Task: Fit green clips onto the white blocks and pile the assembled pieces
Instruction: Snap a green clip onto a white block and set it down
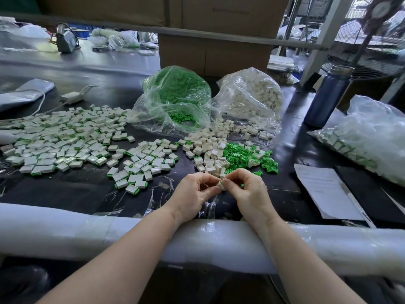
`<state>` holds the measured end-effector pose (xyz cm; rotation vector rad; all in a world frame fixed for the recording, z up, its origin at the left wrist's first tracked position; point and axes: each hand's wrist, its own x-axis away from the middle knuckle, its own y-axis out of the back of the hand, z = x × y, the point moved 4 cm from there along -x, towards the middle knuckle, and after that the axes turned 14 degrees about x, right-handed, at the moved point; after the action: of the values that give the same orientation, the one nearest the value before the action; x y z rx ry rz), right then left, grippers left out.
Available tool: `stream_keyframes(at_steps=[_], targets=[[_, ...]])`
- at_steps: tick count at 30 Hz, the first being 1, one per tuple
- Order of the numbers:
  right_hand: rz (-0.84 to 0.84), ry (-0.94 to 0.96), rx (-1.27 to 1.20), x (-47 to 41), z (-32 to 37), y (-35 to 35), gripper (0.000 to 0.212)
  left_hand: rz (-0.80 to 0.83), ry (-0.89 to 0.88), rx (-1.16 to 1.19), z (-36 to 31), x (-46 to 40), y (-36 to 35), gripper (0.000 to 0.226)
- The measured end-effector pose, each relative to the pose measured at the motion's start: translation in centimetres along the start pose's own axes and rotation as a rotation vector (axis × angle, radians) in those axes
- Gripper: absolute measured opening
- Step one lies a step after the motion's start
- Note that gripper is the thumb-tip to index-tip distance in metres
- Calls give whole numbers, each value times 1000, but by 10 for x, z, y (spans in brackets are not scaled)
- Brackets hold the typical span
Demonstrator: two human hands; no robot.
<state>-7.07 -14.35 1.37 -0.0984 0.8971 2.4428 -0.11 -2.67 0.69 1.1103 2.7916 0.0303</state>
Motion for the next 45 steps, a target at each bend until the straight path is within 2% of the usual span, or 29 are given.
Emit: stream_keyframes(at_steps=[3, 8, 12, 18, 23, 31, 34, 36, 39, 45], targets=[[-20, -20, -69, -1, -1, 3, 12, -31, 0, -17, 1, 0, 2, 14], [-209, -138, -59, -2, -14, 14, 12, -149, 8, -6, 3, -1, 9, 18], [-315, -249, 19, -4, -24, 19, 13, -328, -8, -98, 4, 0, 22, 21], [-312, -284, 127, -4, -26, 19, 11, -522, 22, -167, 7, -1, 32, 21], [-286, -304, 158, -4, -27, 18, 12, -578, 114, -229, 12, -1, 36, 40], [-243, -382, 327, -4, -29, 17, 12, -467, 195, -464, 11, -2, 26, 42], [-245, -440, 459, -4, -31, 17, 10, -453, 156, -550, 9, -2, 24, 50], [-235, -463, 506, -4, -31, 17, 10, -420, 88, -607, 8, -3, 21, 46], [-187, -465, 556, -4, -29, 15, 14, -280, -34, -679, 7, -3, 12, 38], [-170, -439, 579, -4, -26, 13, 16, -46, -111, -795, 16, -9, -2, 51]])
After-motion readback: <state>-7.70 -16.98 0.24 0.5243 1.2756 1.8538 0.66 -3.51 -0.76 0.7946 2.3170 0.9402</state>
